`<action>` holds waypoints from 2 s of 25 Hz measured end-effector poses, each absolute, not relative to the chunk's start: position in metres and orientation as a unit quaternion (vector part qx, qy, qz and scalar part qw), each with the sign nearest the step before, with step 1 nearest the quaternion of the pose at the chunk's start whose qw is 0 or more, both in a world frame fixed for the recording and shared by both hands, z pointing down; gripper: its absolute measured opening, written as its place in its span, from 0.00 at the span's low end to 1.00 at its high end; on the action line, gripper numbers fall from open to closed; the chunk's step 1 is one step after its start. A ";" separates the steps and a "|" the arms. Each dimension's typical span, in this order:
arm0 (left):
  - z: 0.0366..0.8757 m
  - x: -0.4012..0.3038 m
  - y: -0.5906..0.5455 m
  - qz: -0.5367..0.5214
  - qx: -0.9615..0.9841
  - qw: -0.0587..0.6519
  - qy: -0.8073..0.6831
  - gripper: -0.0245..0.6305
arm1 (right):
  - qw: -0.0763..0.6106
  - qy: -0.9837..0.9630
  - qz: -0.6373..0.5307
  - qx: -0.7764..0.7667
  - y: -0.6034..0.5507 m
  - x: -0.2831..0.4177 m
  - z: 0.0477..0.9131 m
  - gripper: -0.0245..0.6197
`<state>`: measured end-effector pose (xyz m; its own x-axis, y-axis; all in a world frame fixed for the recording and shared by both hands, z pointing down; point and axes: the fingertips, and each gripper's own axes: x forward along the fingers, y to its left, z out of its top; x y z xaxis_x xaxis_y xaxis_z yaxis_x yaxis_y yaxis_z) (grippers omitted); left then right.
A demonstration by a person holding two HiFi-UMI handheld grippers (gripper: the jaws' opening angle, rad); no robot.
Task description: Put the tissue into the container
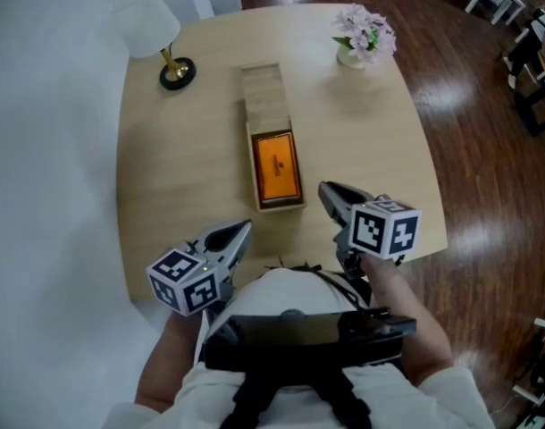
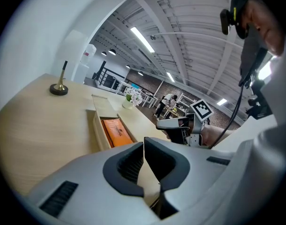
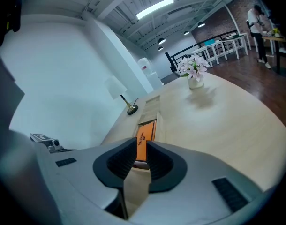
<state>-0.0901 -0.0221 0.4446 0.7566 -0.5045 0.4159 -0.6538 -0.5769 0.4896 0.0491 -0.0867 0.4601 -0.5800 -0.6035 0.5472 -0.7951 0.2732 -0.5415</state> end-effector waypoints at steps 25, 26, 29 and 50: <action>0.443 -0.070 0.001 0.151 0.899 0.309 -0.272 0.04 | 0.048 -0.795 0.435 0.419 -0.025 0.058 0.424 0.04; 0.443 -0.070 0.001 0.151 0.899 0.309 -0.272 0.04 | 0.051 -0.796 0.435 0.418 -0.026 0.058 0.423 0.04; 0.442 -0.071 -0.002 0.152 0.900 0.305 -0.273 0.04 | 0.061 -0.800 0.428 0.415 -0.030 0.056 0.422 0.04; 0.444 -0.069 0.000 0.160 0.898 0.308 -0.272 0.04 | 0.128 -0.830 0.378 0.389 -0.026 0.038 0.418 0.04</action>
<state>-0.0694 -0.0002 0.4437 0.8013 -0.3895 0.4541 -0.5863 -0.6624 0.4663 0.0383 -0.0264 0.4184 -0.6641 -0.5497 0.5068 -0.7430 0.4103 -0.5287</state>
